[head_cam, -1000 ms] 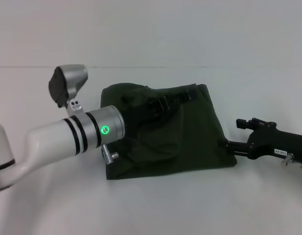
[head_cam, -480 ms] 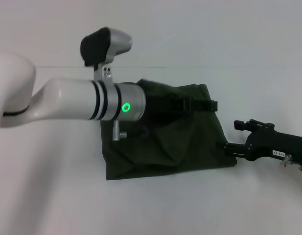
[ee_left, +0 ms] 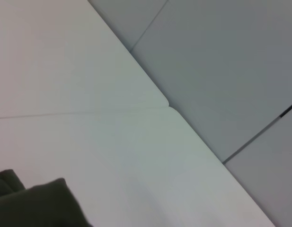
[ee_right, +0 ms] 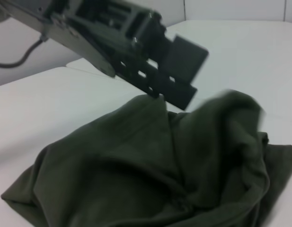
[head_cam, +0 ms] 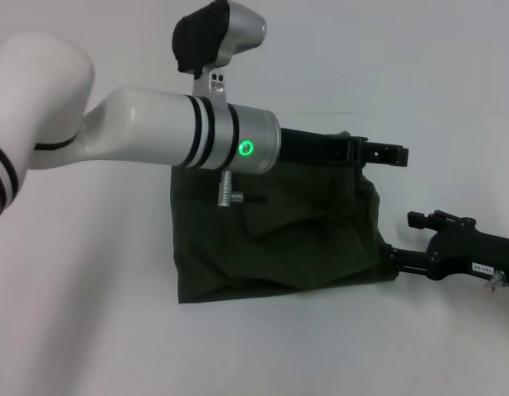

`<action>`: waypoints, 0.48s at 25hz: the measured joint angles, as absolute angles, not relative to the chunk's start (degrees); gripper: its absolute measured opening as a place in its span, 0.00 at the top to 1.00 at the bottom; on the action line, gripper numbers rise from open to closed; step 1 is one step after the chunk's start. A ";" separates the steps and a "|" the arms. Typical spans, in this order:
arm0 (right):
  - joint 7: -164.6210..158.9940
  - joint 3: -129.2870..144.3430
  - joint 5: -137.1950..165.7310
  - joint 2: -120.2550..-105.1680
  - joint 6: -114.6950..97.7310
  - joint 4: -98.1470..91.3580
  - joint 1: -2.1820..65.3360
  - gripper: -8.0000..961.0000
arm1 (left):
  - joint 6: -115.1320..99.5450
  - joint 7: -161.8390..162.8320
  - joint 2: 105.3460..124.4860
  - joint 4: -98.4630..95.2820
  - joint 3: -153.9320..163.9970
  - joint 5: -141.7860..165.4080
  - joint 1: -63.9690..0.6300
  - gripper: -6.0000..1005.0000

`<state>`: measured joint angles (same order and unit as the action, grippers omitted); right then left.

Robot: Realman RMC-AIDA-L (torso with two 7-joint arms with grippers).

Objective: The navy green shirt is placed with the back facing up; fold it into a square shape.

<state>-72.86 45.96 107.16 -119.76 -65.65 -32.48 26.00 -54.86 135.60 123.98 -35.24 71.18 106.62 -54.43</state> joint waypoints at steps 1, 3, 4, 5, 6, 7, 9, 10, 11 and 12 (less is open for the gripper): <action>-72.86 45.82 107.17 -119.72 -65.65 -32.59 25.83 0.05 | -55.40 135.62 123.91 -35.76 70.51 106.49 -53.78 0.08; -72.89 45.10 107.17 -119.62 -65.65 -32.83 25.53 0.05 | -57.20 135.62 123.76 -37.00 69.07 106.36 -52.54 0.08; -72.96 44.67 107.17 -119.58 -65.65 -32.94 25.41 0.05 | -58.61 135.50 123.73 -37.92 67.91 106.31 -51.68 0.08; -73.12 44.07 107.16 -119.51 -65.66 -33.14 25.24 0.05 | -60.40 135.13 123.68 -39.00 66.50 106.29 -50.68 0.08; -73.28 43.49 107.16 -119.48 -65.84 -33.37 25.08 0.05 | -63.14 134.06 123.67 -40.58 64.22 106.24 -49.14 0.08; -73.53 42.78 107.16 -119.44 -66.04 -33.72 24.88 0.05 | -65.51 132.77 123.72 -41.73 62.09 106.04 -47.79 0.08; -74.34 41.27 107.21 -119.39 -66.96 -34.75 24.40 0.05 | -70.00 129.77 123.82 -43.39 58.29 105.24 -45.36 0.08; -75.05 40.52 107.26 -119.32 -67.49 -35.43 23.98 0.05 | -73.48 127.08 123.83 -43.99 55.14 104.03 -43.35 0.08; -75.89 39.71 107.26 -119.17 -68.15 -36.13 23.52 0.05 | -77.53 123.67 123.67 -44.08 51.52 102.22 -41.02 0.08; -76.66 38.93 107.25 -119.04 -68.98 -36.69 23.14 0.05 | -78.43 122.85 123.62 -43.96 50.66 101.85 -40.39 0.08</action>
<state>-76.66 38.94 107.25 -119.04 -68.98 -36.69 23.14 -78.43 122.85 123.62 -43.96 50.66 101.85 -40.39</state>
